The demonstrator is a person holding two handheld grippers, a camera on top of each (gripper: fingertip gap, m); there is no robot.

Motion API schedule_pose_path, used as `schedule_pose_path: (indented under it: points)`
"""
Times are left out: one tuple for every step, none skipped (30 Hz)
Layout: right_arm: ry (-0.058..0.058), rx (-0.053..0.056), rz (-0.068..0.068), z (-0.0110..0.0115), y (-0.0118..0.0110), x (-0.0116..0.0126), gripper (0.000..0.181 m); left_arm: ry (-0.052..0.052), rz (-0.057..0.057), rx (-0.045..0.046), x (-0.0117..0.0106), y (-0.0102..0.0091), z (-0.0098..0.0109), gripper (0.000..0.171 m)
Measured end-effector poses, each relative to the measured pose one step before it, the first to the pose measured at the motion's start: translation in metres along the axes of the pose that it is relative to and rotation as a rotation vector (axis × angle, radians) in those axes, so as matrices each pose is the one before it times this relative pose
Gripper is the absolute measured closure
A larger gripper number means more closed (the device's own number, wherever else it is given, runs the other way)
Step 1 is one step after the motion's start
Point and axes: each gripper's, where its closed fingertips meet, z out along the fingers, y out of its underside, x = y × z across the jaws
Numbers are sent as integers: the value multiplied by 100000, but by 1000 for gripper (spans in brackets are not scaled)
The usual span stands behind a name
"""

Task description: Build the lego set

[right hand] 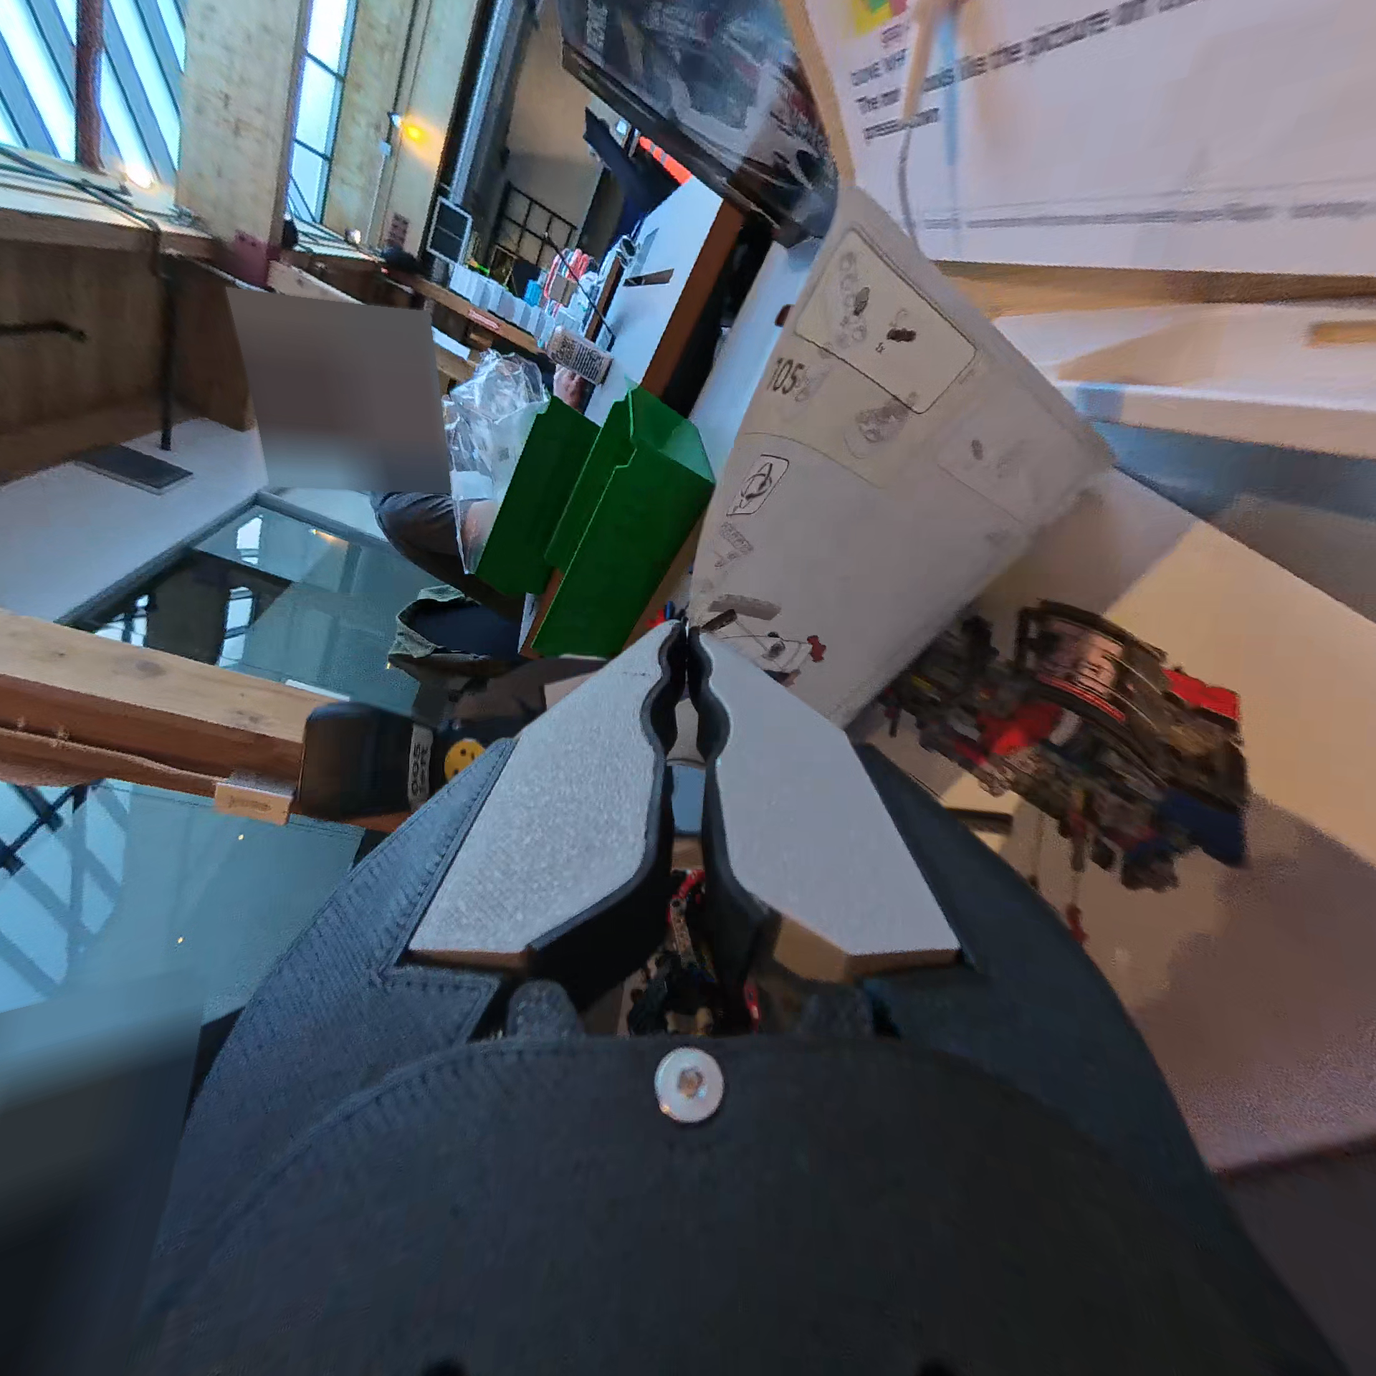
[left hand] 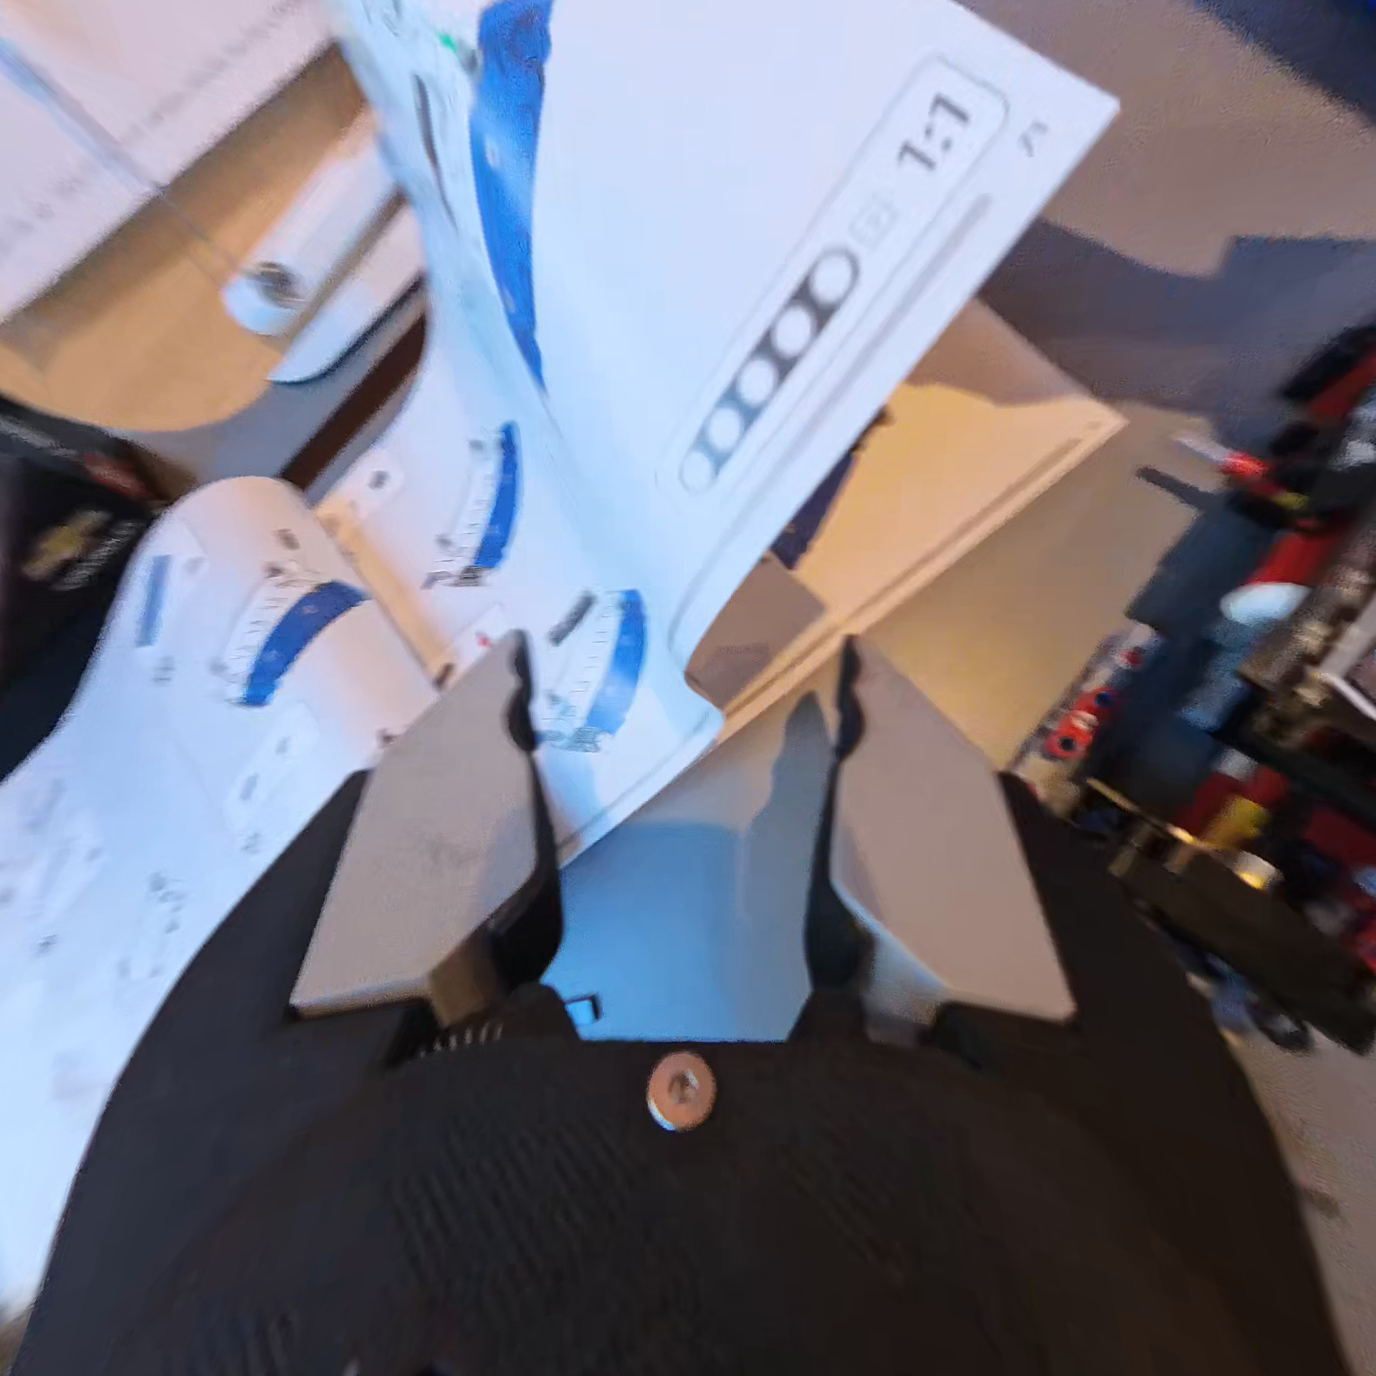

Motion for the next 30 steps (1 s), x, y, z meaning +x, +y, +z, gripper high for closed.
schedule_pose_path:
  points:
    - [-580, -852, 109, 785, -50, -351, 181, -6354, -45, 11, -787, -123, -85, 122]
    - [-639, -636, 290, 797, -67, -332, 181, -1912, -757, 968, -292, -181, -146, 155]
    - [-1151, 465, -33, 692, -206, -413, 181, -1770, -2648, 1756, -472, -172, -279, 171]
    - [-2288, 1138, -640, 534, -330, -622, 181, -4459, -4173, 1832, -1016, -50, -361, 171]
    - [-3473, 537, -1163, 402, -248, -860, 179, -954, -2798, 1377, -651, 104, -426, 171]
    - [-4404, 497, -2094, 268, -204, -1091, 170, -834, -3368, 922, -754, 239, -491, 171]
    - [-3605, 537, -3199, 76, -132, -1092, 162, -572, -3656, 1067, -877, 309, -549, 171]
    - [-599, -361, -4030, -116, 58, -737, 157, -85, -3908, 1033, -988, 369, -548, 171]
    - [1627, -1102, -4448, -291, 214, -438, 154, 288, -4138, 511, -1068, 456, -492, 171]
    - [1885, -1375, -4229, -406, 357, -398, 153, -340, -4289, 407, -1246, 514, -453, 171]
    - [1282, -1401, -3507, -474, 468, -477, 153, -239, -4490, 442, -1324, 525, -392, 171]
    - [500, -1231, -2609, -511, 554, -566, 154, 241, -4948, -18, -1309, 557, -308, 171]
    - [-487, -856, -2191, -553, 621, -695, 153, 397, -4695, 191, -1288, 509, -237, 171]
    - [-912, -389, -2037, -571, 613, -756, 153, 424, -4665, 607, -1279, 429, -177, 171]
    - [-520, -259, -1704, -570, 592, -650, 153, 764, -4567, 626, -1178, 391, -108, 171]
    - [-322, -466, -1549, -578, 603, -581, 153, 1248, -4566, 468, -1057, 326, -27, 171]
    - [-344, -404, -1348, -550, 563, -555, 153, 892, -4417, -76, -1052, 284, 32, 171]
    - [-599, -134, -1114, -518, 525, -594, 153, -108, -3089, -643, -1095, 229, 121, 171]
    - [-992, -143, -1054, -477, 521, -636, 153, -858, -1283, -985, -1085, 211, 213, 171]
    - [-1021, -522, -873, -449, 575, -628, 154, -1332, -956, -1975, -1109, 333, 352, 171]
    - [-817, -525, -857, -434, 564, -600, 153, -2126, -1955, -2865, -1226, 479, 417, 171]
    - [-178, 278, -1156, -439, 429, -485, 154, -2333, -2520, -2267, -1197, 410, 411, 171]
    - [470, 852, -1196, -407, 287, -364, 154, -1229, -2580, -1312, -930, 269, 351, 171]
    - [388, 708, -851, -338, 255, -341, 154, -769, -2212, -1159, -706, 178, 279, 171]
    - [-216, 347, -507, -271, 255, -402, 154, -759, -1073, -975, -492, 124, 192, 171]
    - [-418, 165, -394, -188, 243, -436, 154, -766, 402, -840, -279, 85, 157, 170]
    - [-200, -182, -466, -135, 303, -407, 154, -1602, 1111, -1640, -255, 171, 177, 168]
    - [56, -932, -659, -68, 414, -379, 154, -1684, 1138, -2214, -189, 243, 197, 166]
    - [561, -1678, -795, -59, 509, -298, 154, -1743, 720, -1937, -162, 178, 134, 163]
    - [1264, -2079, -873, -50, 578, -209, 154, -1612, 116, -1427, -153, 81, 14, 161]
